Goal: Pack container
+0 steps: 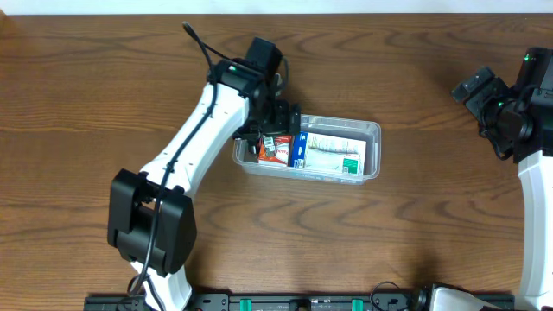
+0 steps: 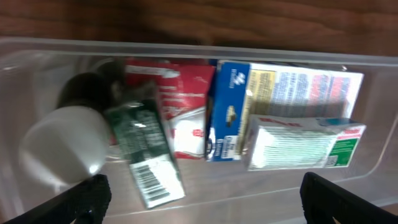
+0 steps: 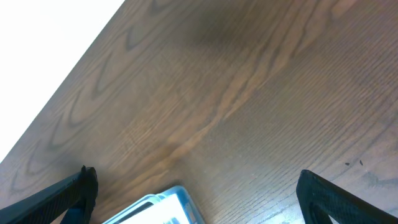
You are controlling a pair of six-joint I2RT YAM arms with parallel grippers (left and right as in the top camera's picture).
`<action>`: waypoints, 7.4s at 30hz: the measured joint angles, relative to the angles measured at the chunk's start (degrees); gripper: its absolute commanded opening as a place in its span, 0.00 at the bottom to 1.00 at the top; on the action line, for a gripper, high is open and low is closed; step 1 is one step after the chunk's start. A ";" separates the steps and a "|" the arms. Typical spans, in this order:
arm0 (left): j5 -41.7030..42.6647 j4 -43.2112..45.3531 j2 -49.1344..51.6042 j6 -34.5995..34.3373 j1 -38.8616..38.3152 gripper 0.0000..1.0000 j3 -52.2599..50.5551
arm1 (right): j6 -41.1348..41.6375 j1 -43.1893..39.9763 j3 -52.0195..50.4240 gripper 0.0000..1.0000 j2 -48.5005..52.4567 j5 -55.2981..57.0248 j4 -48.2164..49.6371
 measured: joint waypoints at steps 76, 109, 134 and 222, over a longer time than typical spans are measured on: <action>-15.87 15.80 -53.77 19.50 13.51 0.98 -24.79 | 0.00 0.00 0.00 0.99 0.00 0.00 0.04; -4.26 54.84 -107.43 19.85 28.57 0.98 -92.17 | 0.00 0.00 0.00 0.99 0.00 0.00 0.02; -4.48 54.88 -108.91 21.73 28.70 0.98 -92.19 | 0.00 0.00 0.00 0.99 0.00 0.00 0.00; -4.87 54.93 -108.91 21.73 28.70 0.98 -92.24 | -34.86 13.25 -79.93 0.99 -77.57 -4.94 50.38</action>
